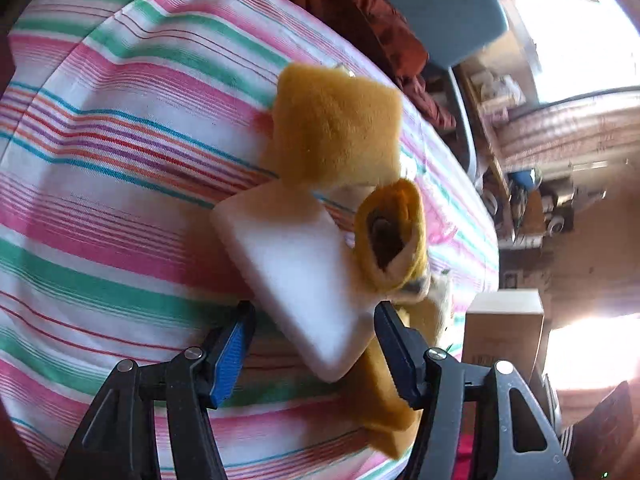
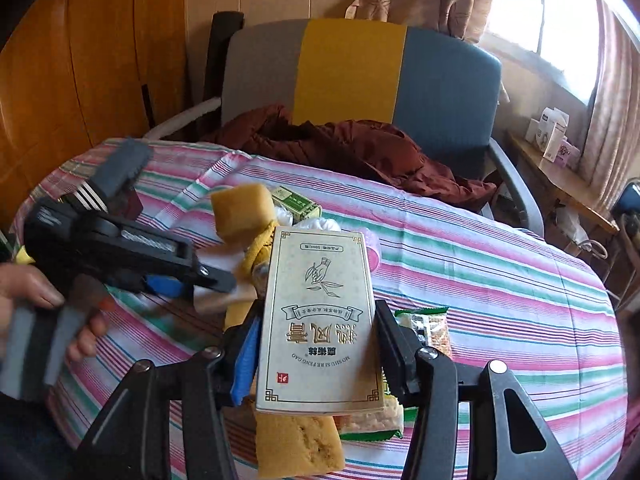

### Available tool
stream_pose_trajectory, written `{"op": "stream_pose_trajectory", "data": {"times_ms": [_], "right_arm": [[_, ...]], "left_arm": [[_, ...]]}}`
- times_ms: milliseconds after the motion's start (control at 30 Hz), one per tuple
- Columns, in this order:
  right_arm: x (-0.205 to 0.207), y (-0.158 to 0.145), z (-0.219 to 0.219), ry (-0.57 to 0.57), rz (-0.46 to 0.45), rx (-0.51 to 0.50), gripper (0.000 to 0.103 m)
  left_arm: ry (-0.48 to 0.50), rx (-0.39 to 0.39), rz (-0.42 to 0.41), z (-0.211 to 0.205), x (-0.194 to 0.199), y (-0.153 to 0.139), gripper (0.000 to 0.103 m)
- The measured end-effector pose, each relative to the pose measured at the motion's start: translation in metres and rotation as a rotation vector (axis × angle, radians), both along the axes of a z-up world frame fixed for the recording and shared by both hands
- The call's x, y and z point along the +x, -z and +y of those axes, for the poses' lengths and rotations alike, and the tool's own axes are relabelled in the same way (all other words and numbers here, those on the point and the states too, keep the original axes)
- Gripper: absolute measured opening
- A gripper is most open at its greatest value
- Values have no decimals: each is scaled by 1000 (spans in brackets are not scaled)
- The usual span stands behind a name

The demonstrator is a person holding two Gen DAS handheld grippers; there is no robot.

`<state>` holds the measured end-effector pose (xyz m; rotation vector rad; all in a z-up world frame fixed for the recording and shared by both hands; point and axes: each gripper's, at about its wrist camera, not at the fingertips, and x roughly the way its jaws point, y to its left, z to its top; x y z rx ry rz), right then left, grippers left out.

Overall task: Organize objects
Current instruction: 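Carry the white block into the tray with the left tool while the right tool places the white box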

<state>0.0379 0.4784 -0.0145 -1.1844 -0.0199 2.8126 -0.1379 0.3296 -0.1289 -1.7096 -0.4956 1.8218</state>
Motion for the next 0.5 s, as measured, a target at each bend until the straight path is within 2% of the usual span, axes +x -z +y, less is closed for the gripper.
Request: {"op": "stream_pose_trajectory", "data": {"times_ms": [133, 233, 333, 500], "right_arm": [[-1, 1, 1, 4, 6, 0, 53], [0, -1, -3, -4, 23, 7, 53], [3, -8, -11, -22, 49, 20, 53], [3, -18, -30, -59, 69, 18, 53]], "left_arm": [[-7, 12, 38, 0, 0, 3, 46], [36, 4, 90, -4, 2, 1, 37], [90, -31, 205, -16, 10, -19, 28], [179, -103, 363, -42, 31, -44, 25]]}}
